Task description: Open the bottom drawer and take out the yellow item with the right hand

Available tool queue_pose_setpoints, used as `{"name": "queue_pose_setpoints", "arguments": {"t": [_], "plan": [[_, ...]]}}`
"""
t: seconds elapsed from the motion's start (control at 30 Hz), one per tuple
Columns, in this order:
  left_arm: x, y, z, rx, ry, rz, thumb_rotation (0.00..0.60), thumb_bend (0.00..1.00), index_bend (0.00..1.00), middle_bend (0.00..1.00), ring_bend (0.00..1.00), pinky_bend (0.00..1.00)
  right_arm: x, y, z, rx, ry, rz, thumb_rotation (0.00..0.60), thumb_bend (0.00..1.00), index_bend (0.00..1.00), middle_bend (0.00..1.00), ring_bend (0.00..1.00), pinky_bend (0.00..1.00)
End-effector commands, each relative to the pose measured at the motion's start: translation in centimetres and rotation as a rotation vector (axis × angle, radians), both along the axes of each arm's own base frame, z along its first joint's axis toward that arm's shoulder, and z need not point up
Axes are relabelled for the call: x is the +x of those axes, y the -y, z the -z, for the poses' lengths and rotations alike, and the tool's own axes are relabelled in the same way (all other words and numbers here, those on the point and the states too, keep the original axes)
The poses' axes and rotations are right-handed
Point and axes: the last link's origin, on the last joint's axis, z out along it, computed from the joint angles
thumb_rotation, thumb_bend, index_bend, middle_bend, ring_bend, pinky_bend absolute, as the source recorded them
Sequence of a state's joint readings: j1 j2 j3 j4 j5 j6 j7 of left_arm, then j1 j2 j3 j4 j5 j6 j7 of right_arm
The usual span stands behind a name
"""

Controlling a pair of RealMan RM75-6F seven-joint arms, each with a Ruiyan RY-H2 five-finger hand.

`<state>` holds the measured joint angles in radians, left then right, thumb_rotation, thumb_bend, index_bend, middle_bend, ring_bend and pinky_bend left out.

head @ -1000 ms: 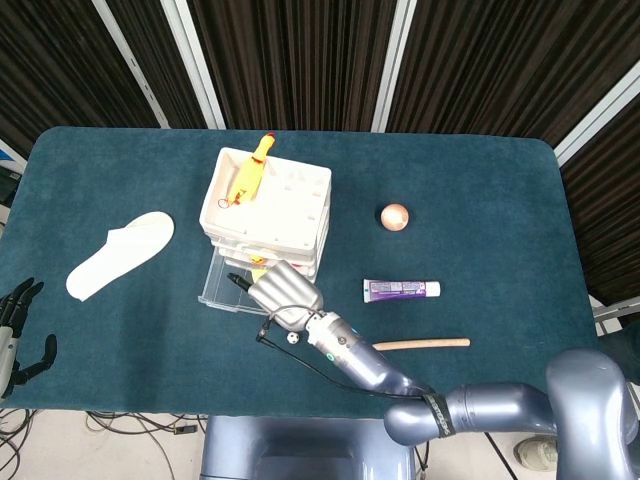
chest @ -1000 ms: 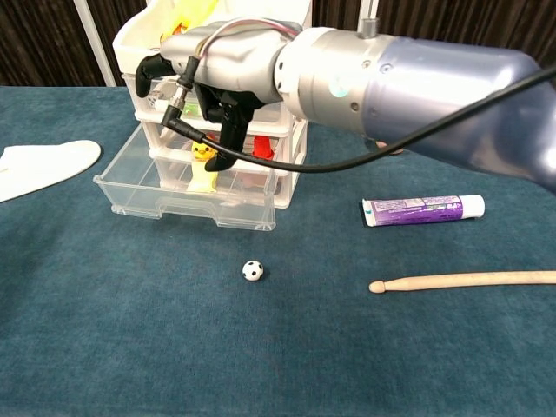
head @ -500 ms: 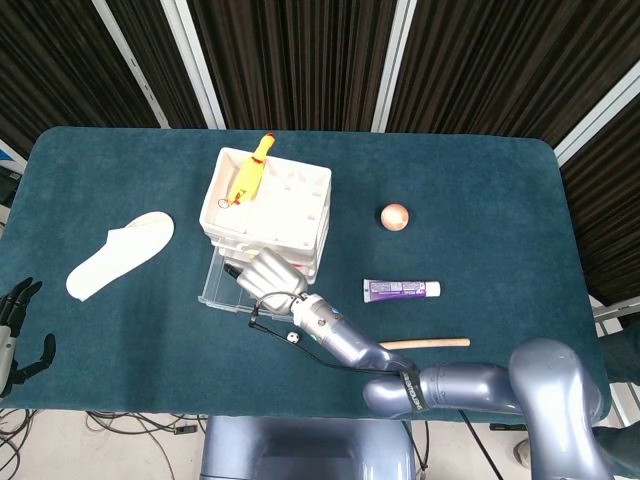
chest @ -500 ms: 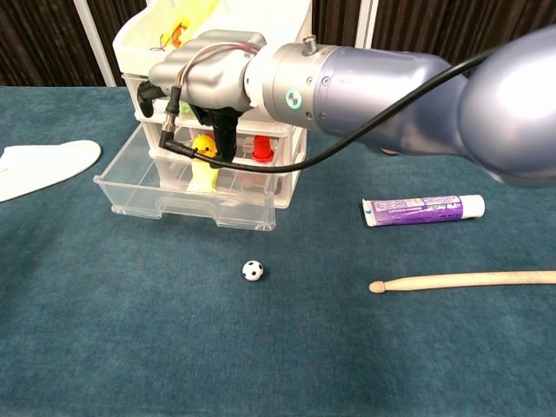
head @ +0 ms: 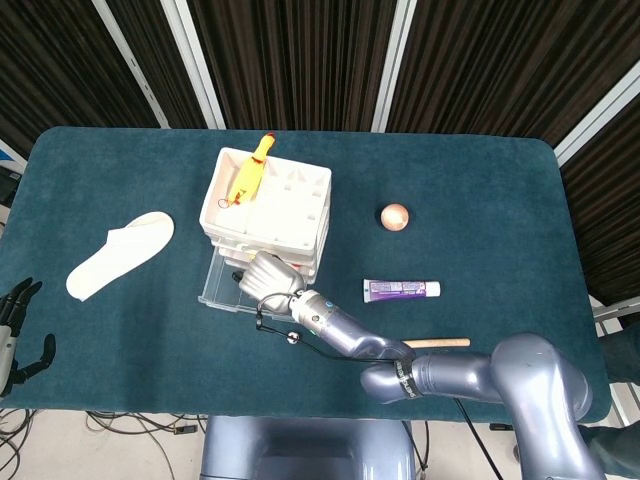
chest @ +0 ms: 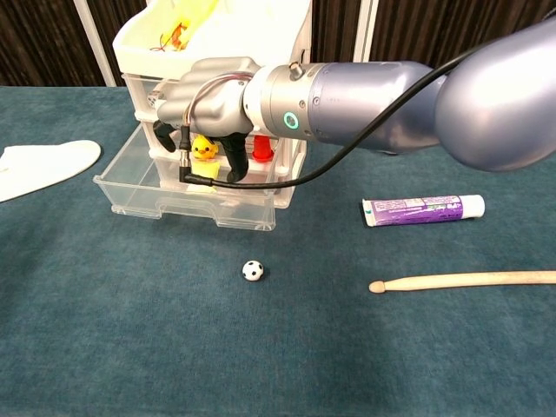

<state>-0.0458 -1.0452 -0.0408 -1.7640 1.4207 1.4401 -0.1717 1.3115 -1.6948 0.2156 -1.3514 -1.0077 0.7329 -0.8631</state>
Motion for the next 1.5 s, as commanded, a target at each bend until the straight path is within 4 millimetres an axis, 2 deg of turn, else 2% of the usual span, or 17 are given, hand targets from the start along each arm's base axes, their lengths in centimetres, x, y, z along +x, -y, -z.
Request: {"name": "queue_pose_setpoints", "arguments": {"t": [0.03, 0.5, 1.5], "plan": [[0.0, 0.0, 0.0, 0.001, 0.001, 0.000, 0.600, 0.51, 0.01, 0.00, 0.00, 0.00, -0.1, 0.2, 0.3, -0.001, -0.015, -0.008, 0.600, 0.26, 0.29, 1.00, 1.00, 1.00], [0.0, 0.0, 0.0, 0.004, -0.002, 0.001, 0.600, 0.51, 0.01, 0.00, 0.00, 0.00, -0.3, 0.3, 1.4, -0.011, -0.080, -0.051, 0.600, 0.26, 0.29, 1.00, 1.00, 1.00], [0.0, 0.0, 0.0, -0.004, -0.002, -0.006, 0.600, 0.51, 0.02, 0.00, 0.00, 0.00, -0.2, 0.6, 2.8, -0.020, -0.141, -0.068, 0.600, 0.29, 0.41, 1.00, 1.00, 1.00]]}}
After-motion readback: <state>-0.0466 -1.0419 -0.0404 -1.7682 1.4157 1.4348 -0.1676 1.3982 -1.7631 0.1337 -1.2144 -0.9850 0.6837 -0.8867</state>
